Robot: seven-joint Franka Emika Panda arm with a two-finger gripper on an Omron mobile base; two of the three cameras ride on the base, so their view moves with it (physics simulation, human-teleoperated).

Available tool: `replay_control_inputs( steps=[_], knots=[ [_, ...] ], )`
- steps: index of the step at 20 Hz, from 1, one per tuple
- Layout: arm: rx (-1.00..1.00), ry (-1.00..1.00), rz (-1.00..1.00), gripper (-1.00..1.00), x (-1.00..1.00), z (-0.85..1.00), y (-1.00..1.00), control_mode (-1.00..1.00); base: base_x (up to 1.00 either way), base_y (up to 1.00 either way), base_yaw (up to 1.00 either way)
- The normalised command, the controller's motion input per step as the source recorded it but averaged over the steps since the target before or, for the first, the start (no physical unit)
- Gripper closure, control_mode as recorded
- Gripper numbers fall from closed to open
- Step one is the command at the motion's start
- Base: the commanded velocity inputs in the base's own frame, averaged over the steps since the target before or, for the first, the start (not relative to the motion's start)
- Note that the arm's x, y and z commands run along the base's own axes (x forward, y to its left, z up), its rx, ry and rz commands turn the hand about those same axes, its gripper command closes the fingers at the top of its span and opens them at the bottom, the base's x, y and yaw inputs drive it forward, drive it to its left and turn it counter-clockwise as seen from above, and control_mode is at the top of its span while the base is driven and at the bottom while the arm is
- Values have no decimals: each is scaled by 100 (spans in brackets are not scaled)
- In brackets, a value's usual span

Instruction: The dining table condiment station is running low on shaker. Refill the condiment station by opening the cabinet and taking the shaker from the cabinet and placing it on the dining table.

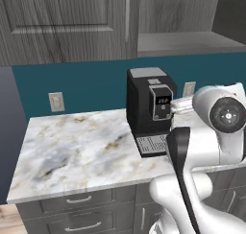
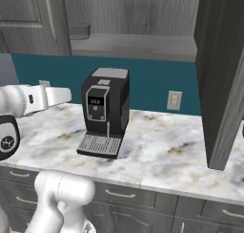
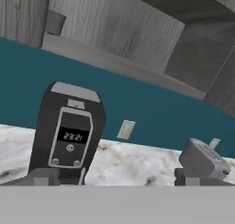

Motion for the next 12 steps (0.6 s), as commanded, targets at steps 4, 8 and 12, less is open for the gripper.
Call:
replay_control_inputs(
  steps=[4, 8, 12],
  knots=[
    [28, -36, 29, -100, 41, 10, 84, -100, 0, 0, 0],
    [29, -28, 25, -100, 39, 41, 75, -100, 0, 0, 0],
    [21, -15, 25, -100, 17, 74, 55, -100, 0, 0, 0]
  ],
)
